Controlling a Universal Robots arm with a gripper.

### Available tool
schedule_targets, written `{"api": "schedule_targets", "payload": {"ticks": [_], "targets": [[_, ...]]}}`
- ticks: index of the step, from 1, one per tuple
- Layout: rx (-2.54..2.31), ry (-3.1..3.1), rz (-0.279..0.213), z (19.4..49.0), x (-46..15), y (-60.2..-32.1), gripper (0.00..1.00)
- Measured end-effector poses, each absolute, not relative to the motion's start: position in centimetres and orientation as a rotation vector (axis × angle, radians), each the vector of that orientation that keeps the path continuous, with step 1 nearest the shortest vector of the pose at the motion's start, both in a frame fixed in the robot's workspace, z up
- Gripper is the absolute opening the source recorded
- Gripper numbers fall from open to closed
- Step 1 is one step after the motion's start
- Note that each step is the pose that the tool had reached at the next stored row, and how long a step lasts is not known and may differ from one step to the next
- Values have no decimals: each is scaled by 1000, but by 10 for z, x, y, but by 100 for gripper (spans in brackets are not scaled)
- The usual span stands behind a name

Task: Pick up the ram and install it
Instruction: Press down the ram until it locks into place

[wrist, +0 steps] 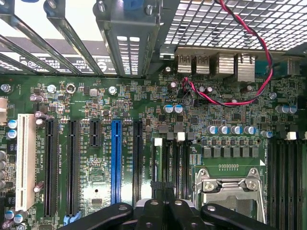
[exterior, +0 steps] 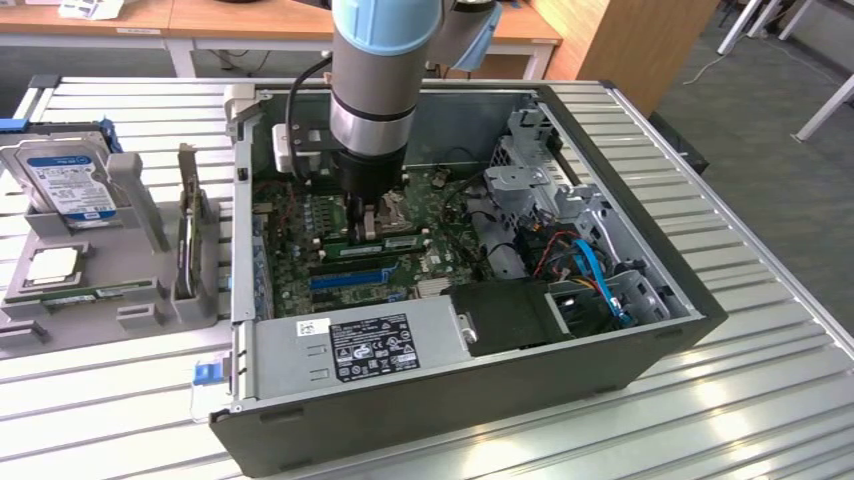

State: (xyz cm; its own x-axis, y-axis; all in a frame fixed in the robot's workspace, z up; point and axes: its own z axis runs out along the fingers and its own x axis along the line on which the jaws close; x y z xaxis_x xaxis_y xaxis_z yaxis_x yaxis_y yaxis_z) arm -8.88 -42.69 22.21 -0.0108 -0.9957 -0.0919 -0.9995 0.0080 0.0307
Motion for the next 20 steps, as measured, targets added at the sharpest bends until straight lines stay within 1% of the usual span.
{"api": "schedule_targets", "payload": {"ticks": [6,20], "targets": [[-2178,2198,135,224,-89,-427,10],[-2178,2199,134,241,-89,-427,10]]}}
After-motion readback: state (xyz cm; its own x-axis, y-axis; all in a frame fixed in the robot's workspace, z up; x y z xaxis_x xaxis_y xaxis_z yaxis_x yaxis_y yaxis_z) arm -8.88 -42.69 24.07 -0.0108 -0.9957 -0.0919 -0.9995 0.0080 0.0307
